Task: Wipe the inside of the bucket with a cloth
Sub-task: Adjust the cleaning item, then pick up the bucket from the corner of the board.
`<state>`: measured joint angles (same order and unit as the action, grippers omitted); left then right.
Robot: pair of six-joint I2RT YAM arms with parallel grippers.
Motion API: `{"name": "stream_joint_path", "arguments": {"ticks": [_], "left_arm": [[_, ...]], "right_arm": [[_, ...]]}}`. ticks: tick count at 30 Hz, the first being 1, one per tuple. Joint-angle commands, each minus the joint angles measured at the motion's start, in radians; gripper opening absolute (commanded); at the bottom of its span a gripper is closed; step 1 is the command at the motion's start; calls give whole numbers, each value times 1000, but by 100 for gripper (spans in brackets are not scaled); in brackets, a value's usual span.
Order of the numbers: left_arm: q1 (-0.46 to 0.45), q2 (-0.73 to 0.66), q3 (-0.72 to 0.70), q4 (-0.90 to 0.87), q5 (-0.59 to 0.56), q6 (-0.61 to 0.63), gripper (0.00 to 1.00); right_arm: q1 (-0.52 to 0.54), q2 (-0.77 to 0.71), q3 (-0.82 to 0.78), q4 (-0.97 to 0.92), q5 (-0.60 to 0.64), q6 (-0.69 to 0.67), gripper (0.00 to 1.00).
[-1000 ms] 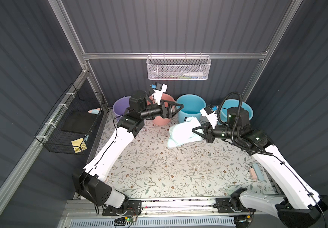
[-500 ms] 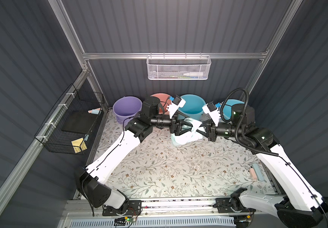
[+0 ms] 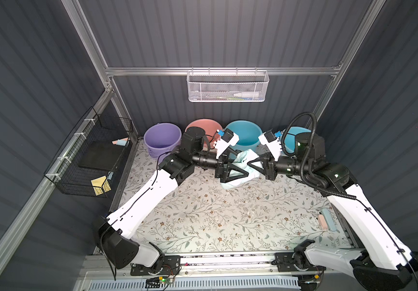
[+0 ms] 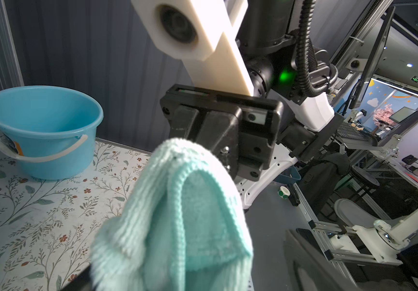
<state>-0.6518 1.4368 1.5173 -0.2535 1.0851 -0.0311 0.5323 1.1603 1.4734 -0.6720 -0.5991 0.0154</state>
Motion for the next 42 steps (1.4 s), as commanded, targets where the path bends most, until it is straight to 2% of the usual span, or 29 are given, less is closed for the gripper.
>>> {"name": "stream_joint_path", "arguments": {"ticks": [1, 4, 6, 7, 9, 11, 13, 15, 17, 22, 28, 30, 32, 35, 42], "left_arm": [[-8, -23, 0, 29, -5, -10, 76], [-8, 7, 7, 4, -64, -12, 53], [-8, 24, 13, -15, -98, -6, 42], [-8, 30, 17, -25, -130, -7, 33], [-7, 36, 25, -38, -200, -6, 20], [-7, 34, 23, -43, -248, -22, 7], [-6, 23, 13, -27, -335, -62, 1], [-6, 19, 9, -31, -401, -73, 0], [-5, 17, 6, -33, -448, -80, 0], [-5, 16, -9, -19, -491, -95, 0], [-5, 19, -33, 25, -498, -99, 0], [-5, 18, -38, 33, -502, -99, 0], [-5, 17, -47, 42, -505, -98, 0], [-5, 13, -60, 64, -504, -98, 0], [-3, 20, -71, 75, -501, -92, 0]], "right_arm": [[-5, -3, 21, 14, -20, 1, 0], [-5, -8, 18, 20, -37, 0, 0], [-5, -13, 15, 26, -52, -2, 0], [-5, -16, 13, 27, -50, -3, 0], [-5, -19, 17, 17, -6, 1, 0], [-11, -22, 18, -3, 74, 12, 13], [-40, -20, 14, -16, 133, 38, 31], [-87, -16, 9, -27, 165, 68, 43], [-147, -14, -6, -35, 214, 102, 50], [-376, -19, -77, -39, 375, 264, 58], [-687, 46, -148, -13, 423, 604, 59], [-737, 89, -173, 30, 447, 686, 60], [-758, 121, -178, 31, 550, 780, 63], [-792, 198, -145, 13, 634, 873, 75], [-834, 436, 46, -25, 606, 946, 78]]}}
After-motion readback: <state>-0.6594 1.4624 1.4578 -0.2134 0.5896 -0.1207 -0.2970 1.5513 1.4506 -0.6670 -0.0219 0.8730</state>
